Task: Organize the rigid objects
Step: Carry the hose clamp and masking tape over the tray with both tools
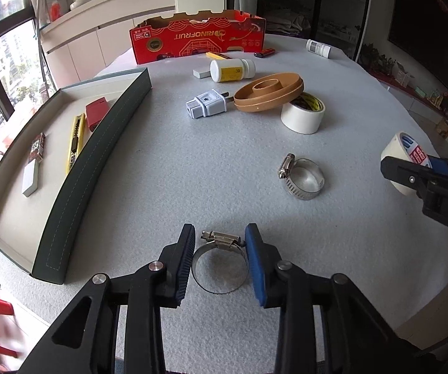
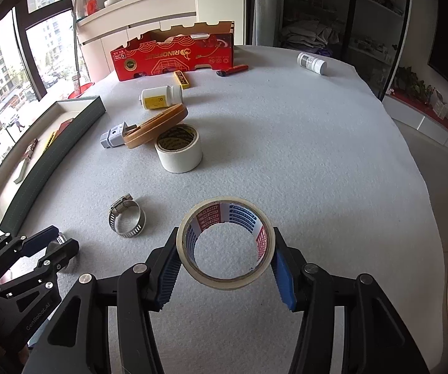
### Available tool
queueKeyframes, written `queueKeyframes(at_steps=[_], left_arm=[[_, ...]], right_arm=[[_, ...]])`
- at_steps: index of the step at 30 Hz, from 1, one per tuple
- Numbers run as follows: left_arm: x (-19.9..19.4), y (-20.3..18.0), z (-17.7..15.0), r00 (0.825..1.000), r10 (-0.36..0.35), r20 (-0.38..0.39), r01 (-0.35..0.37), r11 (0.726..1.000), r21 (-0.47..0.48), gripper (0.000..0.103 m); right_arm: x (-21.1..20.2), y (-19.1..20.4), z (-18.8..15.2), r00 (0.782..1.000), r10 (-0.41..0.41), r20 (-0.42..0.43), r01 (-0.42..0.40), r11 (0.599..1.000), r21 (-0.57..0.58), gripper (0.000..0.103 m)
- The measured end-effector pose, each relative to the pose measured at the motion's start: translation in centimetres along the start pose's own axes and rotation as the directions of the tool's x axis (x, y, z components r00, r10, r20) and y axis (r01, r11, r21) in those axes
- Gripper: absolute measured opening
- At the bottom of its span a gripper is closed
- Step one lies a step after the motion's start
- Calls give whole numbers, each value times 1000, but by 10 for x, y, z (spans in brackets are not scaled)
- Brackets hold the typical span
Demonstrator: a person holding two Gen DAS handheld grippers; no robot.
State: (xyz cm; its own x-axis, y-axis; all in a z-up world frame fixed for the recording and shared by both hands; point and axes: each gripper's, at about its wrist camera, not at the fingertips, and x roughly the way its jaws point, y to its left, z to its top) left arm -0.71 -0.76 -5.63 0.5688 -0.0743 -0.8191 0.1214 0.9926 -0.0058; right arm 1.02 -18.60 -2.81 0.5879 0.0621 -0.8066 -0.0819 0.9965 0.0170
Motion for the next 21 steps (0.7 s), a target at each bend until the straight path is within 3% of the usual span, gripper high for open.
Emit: queueKeyframes(at_steps=[10, 21], left_arm=[[-34, 24, 28, 996, -10, 86, 19, 995, -94, 36], [-59, 71, 58, 983, 71, 168, -37, 980, -194, 36]], right_arm=[[-12, 29, 26, 998, 42, 49, -38, 997, -72, 54], [-16, 89, 67, 985, 152, 79, -135, 974, -183, 54]])
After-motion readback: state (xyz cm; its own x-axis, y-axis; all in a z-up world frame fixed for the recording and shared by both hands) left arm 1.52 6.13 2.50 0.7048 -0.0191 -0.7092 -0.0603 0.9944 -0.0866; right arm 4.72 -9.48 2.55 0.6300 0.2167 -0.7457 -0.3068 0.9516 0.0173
